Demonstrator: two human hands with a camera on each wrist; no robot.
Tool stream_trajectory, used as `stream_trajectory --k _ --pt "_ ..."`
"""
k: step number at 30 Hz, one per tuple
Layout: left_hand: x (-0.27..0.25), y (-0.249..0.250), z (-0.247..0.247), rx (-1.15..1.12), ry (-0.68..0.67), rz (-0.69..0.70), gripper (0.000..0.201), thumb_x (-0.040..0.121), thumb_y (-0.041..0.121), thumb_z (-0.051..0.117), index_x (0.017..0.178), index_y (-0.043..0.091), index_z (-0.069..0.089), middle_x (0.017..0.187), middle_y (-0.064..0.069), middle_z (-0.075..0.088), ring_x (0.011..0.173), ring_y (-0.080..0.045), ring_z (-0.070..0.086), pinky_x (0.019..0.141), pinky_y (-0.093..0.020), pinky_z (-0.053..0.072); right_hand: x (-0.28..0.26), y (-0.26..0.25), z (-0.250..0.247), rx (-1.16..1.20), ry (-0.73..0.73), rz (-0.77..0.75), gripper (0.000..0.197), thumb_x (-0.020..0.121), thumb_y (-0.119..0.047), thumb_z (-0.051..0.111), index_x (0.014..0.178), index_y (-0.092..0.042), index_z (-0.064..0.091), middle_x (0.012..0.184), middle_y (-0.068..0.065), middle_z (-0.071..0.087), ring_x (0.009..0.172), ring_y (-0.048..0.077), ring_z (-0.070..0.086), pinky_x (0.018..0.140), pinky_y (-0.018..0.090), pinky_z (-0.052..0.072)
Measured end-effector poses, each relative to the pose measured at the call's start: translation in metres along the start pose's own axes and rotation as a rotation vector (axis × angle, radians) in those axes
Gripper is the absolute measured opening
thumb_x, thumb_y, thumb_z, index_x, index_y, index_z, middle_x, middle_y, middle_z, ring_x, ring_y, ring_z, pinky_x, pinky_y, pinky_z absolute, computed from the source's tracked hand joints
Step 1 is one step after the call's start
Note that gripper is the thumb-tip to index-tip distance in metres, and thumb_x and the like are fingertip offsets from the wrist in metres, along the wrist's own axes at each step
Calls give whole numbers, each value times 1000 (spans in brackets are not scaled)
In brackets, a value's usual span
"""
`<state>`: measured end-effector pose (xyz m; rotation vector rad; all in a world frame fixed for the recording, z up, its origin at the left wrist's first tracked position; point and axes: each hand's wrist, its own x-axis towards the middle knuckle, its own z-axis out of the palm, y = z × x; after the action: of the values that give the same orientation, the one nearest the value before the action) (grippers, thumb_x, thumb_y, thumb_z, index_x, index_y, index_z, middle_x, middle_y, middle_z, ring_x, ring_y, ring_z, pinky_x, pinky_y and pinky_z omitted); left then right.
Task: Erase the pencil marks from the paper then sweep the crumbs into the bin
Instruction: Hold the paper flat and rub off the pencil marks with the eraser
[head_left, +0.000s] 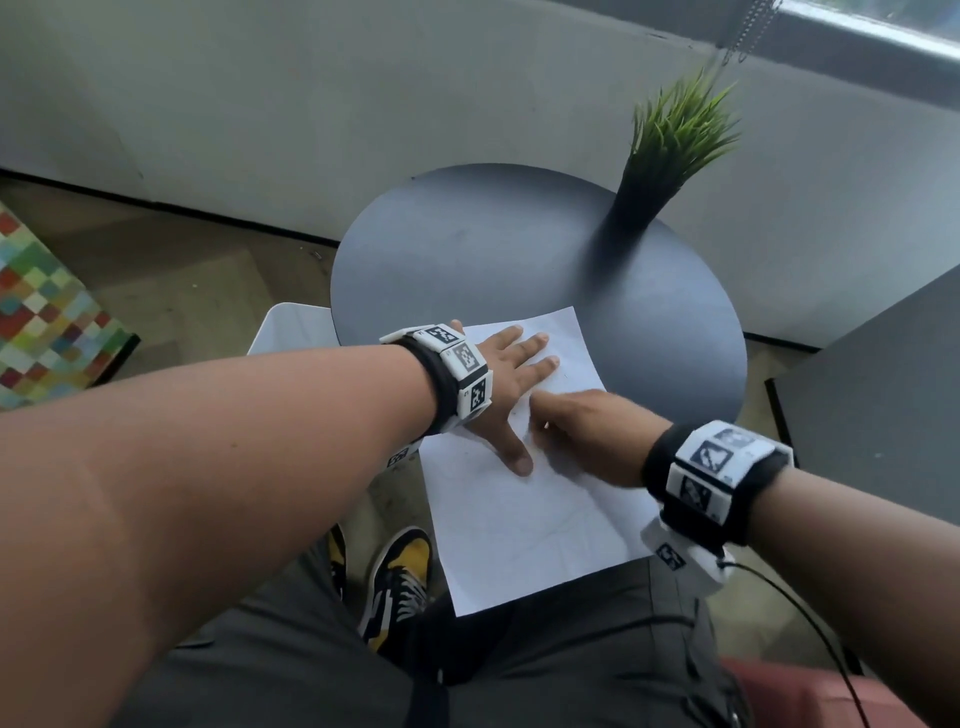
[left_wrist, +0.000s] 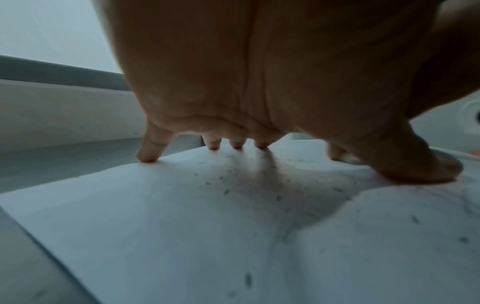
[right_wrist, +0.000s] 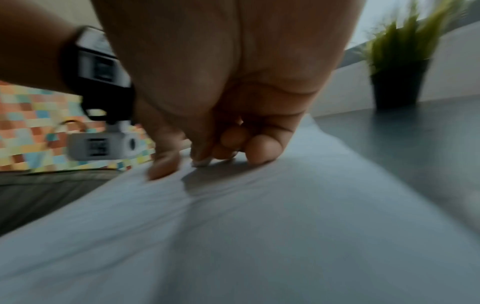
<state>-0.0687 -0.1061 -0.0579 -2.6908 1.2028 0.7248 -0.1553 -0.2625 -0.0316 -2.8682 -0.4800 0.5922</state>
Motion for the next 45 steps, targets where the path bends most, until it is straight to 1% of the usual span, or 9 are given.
stream_trajectory --k 4,10,14,20,23,27,33,38,45 --pt "0 1 1 -2 14 -3 138 50 92 60 153 38 -14 161 13 -24 150 -17 -19 107 -77 6 14 35 -9 28 183 269 12 93 -28 47 96 -17 46 81 1 54 73 28 52 60 31 41" --pt "-1 3 -3 6 -12 -8 136 52 90 63 152 41 -14 161 11 -24 150 -20 -18 105 -79 7 -1 10 -1 41 -19 -34 5 91 -21 51 97 -22 51 82 -8 55 74 18 49 63 28 37" --pt "-1 5 -4 0 -4 3 132 52 87 66 152 47 -11 163 7 -21 150 -25 -17 104 -77 7 11 38 -11 63 157 294 14 94 -32 48 98 -19 48 85 5 58 76 29 55 64 34 48" --pt "0 5 -5 23 -31 -13 133 49 90 64 150 49 -13 162 9 -23 150 -24 -18 103 -80 7 -8 -1 4 42 -46 -49 4 91 -21 49 95 -20 47 86 -2 59 75 23 51 64 35 44" --pt "0 5 -5 6 -8 -2 132 51 88 65 152 47 -10 162 8 -21 150 -25 -18 103 -79 6 7 26 -5 81 73 126 12 91 -22 52 102 -21 54 84 -1 57 74 23 51 63 27 38" --pt "-1 3 -2 7 -4 -7 133 50 91 62 150 49 -14 162 10 -22 150 -23 -18 103 -78 4 24 50 -14 79 187 376 14 93 -33 48 94 -19 47 89 9 60 78 31 56 67 35 49" --pt "0 4 -4 5 -13 -10 133 50 91 62 150 48 -14 161 10 -24 150 -23 -19 103 -79 5 -3 10 8 11 87 -9 7 93 -27 46 96 -20 48 79 -2 56 71 25 49 64 35 44" --pt "-1 7 -4 16 33 -26 126 56 92 56 153 44 -9 163 4 -20 150 -25 -16 108 -73 5 9 40 -3 180 193 283 13 93 -32 53 100 -21 53 89 5 62 79 26 55 65 29 40" --pt "-19 -11 -2 21 -3 -24 128 59 88 61 154 40 -10 162 5 -22 150 -21 -17 114 -68 5 23 50 -9 224 189 419 14 93 -35 50 96 -22 51 96 8 61 84 29 58 74 37 51"
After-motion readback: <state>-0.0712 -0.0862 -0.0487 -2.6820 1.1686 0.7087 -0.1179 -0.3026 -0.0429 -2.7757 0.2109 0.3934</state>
